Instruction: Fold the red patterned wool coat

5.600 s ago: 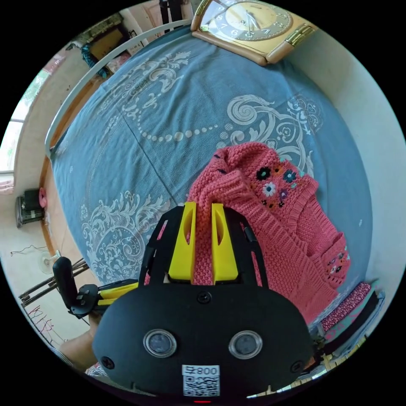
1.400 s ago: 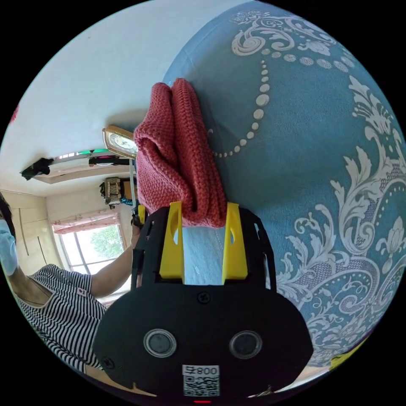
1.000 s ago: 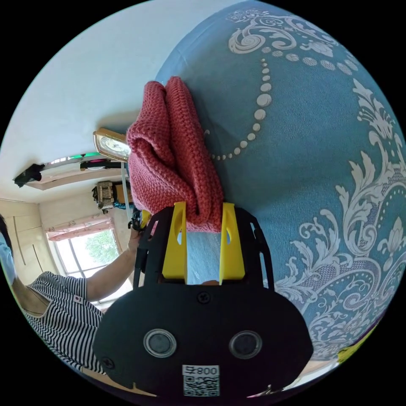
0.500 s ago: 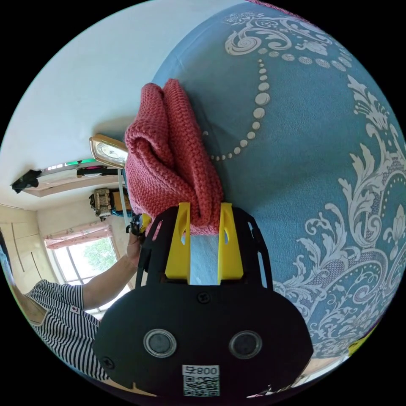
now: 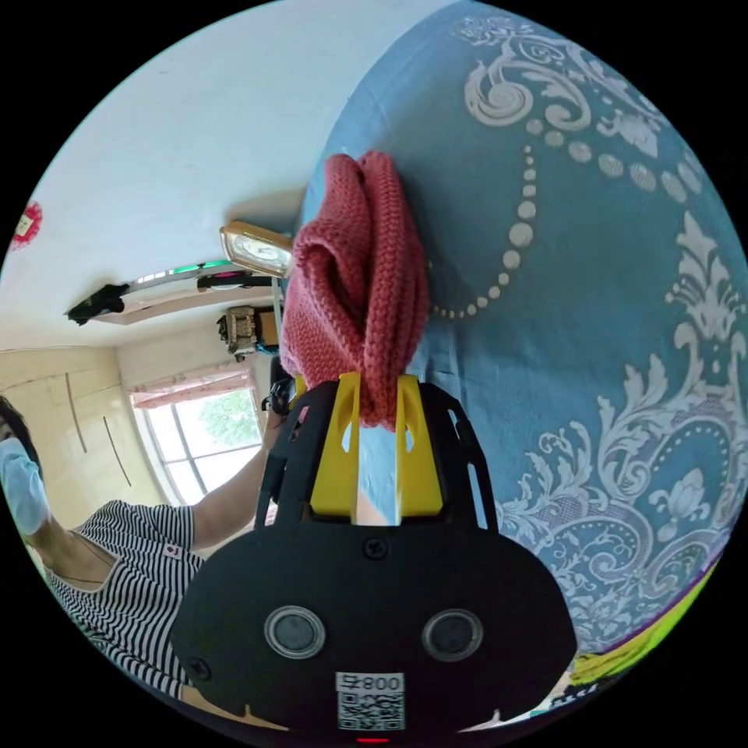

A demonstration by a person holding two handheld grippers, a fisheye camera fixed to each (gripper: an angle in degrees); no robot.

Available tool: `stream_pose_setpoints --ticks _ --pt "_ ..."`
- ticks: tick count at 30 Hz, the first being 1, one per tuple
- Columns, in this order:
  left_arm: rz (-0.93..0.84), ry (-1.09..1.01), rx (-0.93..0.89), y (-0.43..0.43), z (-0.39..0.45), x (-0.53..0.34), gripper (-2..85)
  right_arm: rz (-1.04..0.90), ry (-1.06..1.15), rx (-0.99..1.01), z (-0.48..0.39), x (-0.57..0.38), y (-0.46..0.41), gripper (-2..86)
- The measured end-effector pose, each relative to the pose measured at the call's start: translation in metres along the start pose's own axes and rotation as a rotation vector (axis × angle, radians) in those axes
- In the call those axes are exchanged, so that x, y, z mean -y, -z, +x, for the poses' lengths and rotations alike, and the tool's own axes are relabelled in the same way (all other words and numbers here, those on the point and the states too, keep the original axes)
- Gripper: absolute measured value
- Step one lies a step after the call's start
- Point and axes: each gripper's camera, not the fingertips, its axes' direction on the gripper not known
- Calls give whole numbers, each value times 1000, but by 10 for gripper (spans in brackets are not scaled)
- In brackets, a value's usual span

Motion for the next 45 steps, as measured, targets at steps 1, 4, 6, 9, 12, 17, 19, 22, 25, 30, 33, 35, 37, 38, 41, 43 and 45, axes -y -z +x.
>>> stream_pose_setpoints --ticks 1,4,6,9,12,17,19,22,25,30,33,35,37,38,41,43,45 --pt "2 -2 -13 -9 10 -3 132 2 20 -6 -2 3 16 74" --pt "12 0 -73 -35 34 -10 131 3 60 -28 -7 11 56 73" --pt "18 5 -114 -51 46 -13 131 2 80 -51 -9 16 80 73" --pt "19 13 -163 -78 68 -18 130 -11 113 -101 -11 23 116 72" --pt "0 22 -193 -104 90 -25 129 -30 140 -184 -13 22 149 72" --pt "-113 52 -195 -148 120 -44 127 -43 107 -261 5 0 194 72" --pt "-150 65 -186 -159 130 -52 127 -31 72 -277 16 -15 214 72" --pt "-185 90 -171 -171 146 -66 127 -28 59 -307 22 -30 232 72" --pt "-191 112 -167 -175 166 -79 127 -40 66 -314 23 -37 250 72" --pt "-156 116 -161 -173 207 -97 128 -55 80 -259 28 -36 284 72" --pt "-117 105 -153 -167 235 -108 128 -60 101 -219 28 -34 303 71" --pt "-94 103 -143 -161 256 -116 128 -67 113 -207 27 -32 313 71" --pt "-80 100 -130 -156 271 -121 128 -78 130 -202 26 -30 323 71" --pt "-74 97 -126 -152 280 -124 128 -79 133 -202 26 -30 326 71" --pt "-78 89 -116 -145 302 -128 128 -76 130 -193 29 -29 339 70" --pt "-86 87 -113 -141 313 -130 128 -69 114 -193 34 -28 349 70" --pt "-97 90 -111 -137 322 -133 128 -68 101 -213 37 -29 355 71"
